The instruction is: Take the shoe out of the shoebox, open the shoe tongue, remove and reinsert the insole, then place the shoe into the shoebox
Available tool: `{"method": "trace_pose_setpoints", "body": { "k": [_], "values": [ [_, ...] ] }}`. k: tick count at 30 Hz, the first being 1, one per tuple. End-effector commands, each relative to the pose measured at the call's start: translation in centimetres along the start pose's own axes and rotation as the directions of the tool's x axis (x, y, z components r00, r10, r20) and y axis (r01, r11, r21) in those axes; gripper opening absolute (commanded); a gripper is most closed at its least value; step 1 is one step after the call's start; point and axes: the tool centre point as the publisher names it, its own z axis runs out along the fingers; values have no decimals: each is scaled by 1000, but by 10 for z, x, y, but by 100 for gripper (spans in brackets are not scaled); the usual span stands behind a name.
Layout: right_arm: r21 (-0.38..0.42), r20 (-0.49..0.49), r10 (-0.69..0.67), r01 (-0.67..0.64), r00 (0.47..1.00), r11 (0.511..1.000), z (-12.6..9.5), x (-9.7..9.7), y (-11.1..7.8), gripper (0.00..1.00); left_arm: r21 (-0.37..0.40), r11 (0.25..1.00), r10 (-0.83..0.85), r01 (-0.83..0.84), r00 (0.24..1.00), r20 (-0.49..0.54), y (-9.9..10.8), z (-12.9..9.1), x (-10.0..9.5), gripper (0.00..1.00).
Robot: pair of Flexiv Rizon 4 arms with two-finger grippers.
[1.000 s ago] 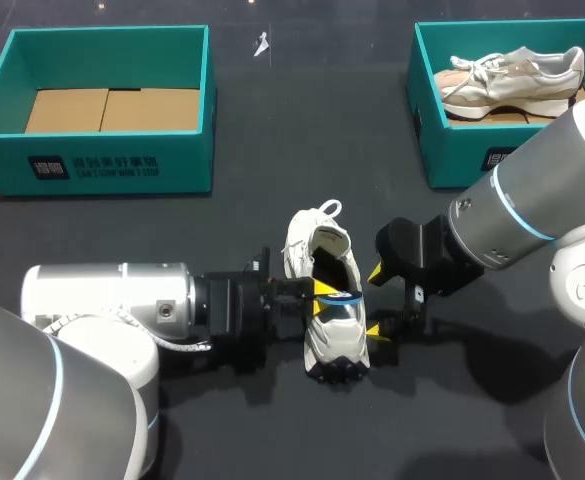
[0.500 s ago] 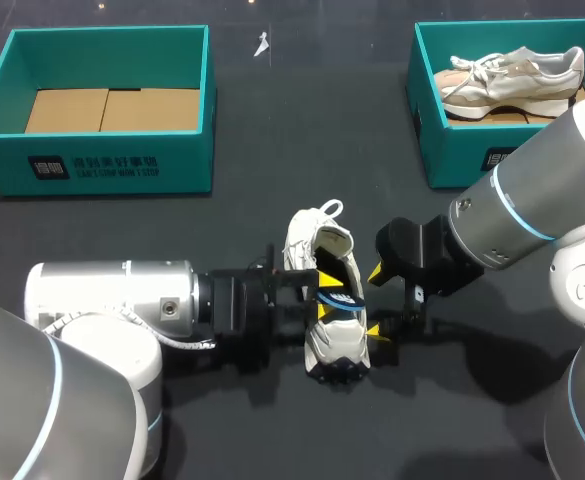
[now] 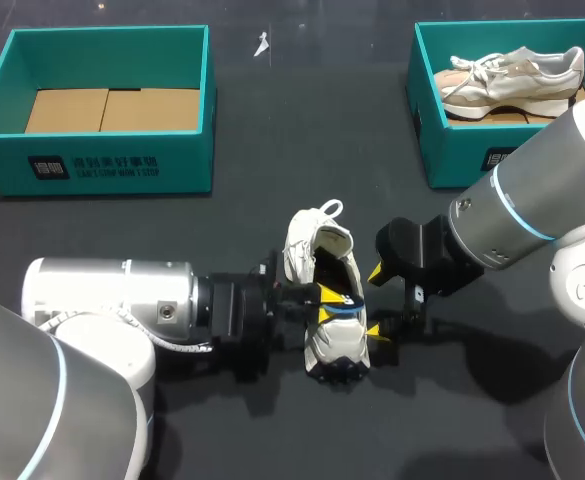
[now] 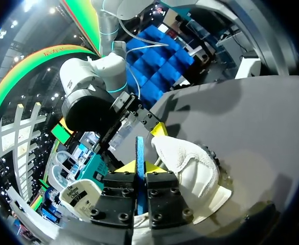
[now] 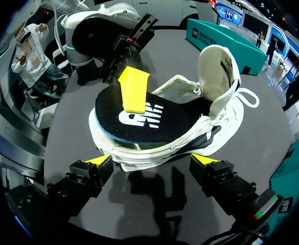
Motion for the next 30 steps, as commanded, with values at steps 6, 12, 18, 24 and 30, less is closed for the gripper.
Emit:
{"method": "trace_pose_setpoints", "body": {
  "k": [6,12,18,24,30],
  "values": [
    [0,2,0,0,1000,1000,0,1,0,100,-85,994,69,-69,998,-5,20,9,5,0],
    [0,2,0,0,1000,1000,0,1,0,100,-123,990,67,-66,998,6,31,7,2,0],
    [0,2,0,0,1000,1000,0,1,0,100,-86,996,18,-16,1000,18,23,5,-1,1],
    [0,2,0,0,1000,1000,0,1,0,100,-42,999,-22,23,999,24,11,3,-5,33],
    [0,2,0,0,1000,1000,0,1,0,100,-1,1000,-31,31,999,24,0,3,-11,39]
  ]
}}
